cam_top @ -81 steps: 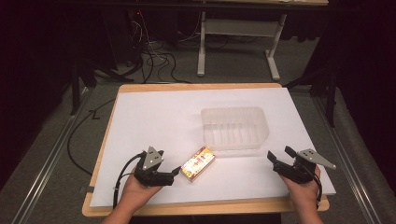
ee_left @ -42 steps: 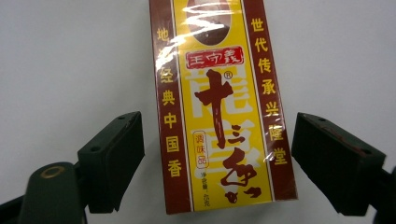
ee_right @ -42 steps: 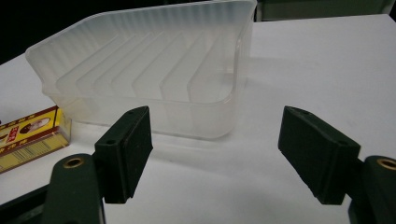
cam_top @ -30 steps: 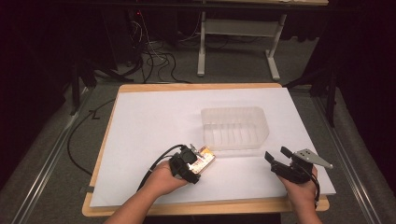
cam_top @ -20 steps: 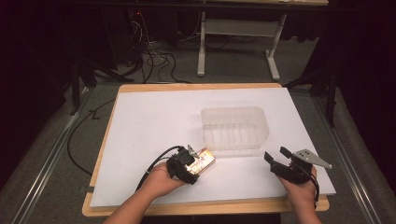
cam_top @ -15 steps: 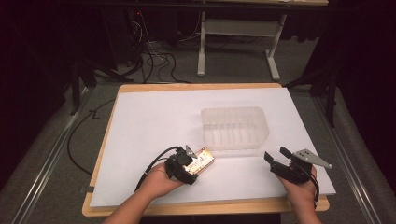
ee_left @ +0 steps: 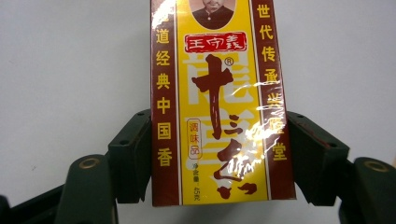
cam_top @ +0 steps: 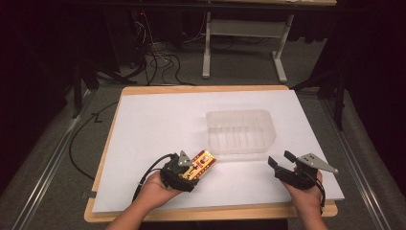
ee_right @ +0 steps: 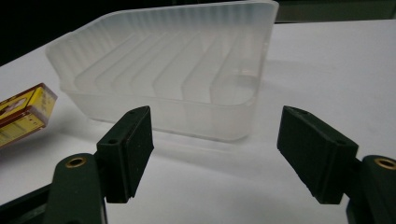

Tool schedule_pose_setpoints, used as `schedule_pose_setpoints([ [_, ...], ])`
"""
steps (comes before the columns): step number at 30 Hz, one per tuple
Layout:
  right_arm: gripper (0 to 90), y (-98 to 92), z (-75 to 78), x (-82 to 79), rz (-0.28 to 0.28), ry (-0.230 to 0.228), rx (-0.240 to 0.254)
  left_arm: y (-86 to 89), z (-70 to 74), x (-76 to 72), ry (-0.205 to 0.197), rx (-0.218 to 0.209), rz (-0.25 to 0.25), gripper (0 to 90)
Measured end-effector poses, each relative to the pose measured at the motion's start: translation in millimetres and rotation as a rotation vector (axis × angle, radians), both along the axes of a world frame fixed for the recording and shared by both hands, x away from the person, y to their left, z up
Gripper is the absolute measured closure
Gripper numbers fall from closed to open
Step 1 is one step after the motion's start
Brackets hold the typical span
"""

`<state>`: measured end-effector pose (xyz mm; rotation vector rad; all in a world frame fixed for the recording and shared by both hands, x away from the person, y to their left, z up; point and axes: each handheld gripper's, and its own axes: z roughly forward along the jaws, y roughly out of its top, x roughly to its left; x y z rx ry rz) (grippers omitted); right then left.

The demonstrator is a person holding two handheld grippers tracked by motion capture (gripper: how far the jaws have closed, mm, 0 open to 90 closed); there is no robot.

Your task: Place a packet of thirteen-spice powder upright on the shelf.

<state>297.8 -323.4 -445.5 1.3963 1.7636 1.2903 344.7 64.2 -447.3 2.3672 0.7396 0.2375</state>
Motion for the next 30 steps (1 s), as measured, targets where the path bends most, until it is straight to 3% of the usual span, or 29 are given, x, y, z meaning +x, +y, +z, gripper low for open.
schedule_pose_setpoints([
  [5, 26.9, 14.3, 6.2, -4.0, 0.049, -0.018, -0.008, -0.7, 0.0, -6.3, -0.033, -0.050, 0.009, 32.2],
  [8, 26.5, 25.7, 12.4, -7.0, 0.083, -0.041, -0.017, -1.4, 2.6, -11.0, -0.054, -0.107, 0.006, 32.1],
  [18, 24.8, 57.9, 33.0, -4.2, 0.158, -0.076, -0.009, 6.2, 9.9, -19.3, -0.113, -0.189, 0.002, 32.2],
  [26, 28.0, 82.6, 48.8, 7.0, 0.186, -0.092, -0.001, 8.4, 12.2, -22.8, -0.145, -0.225, 0.010, 32.2],
  [30, 27.1, 92.3, 44.4, 9.4, 0.214, -0.083, 0.067, 5.7, 11.4, -26.0, -0.148, -0.224, 0.006, 32.2],
])
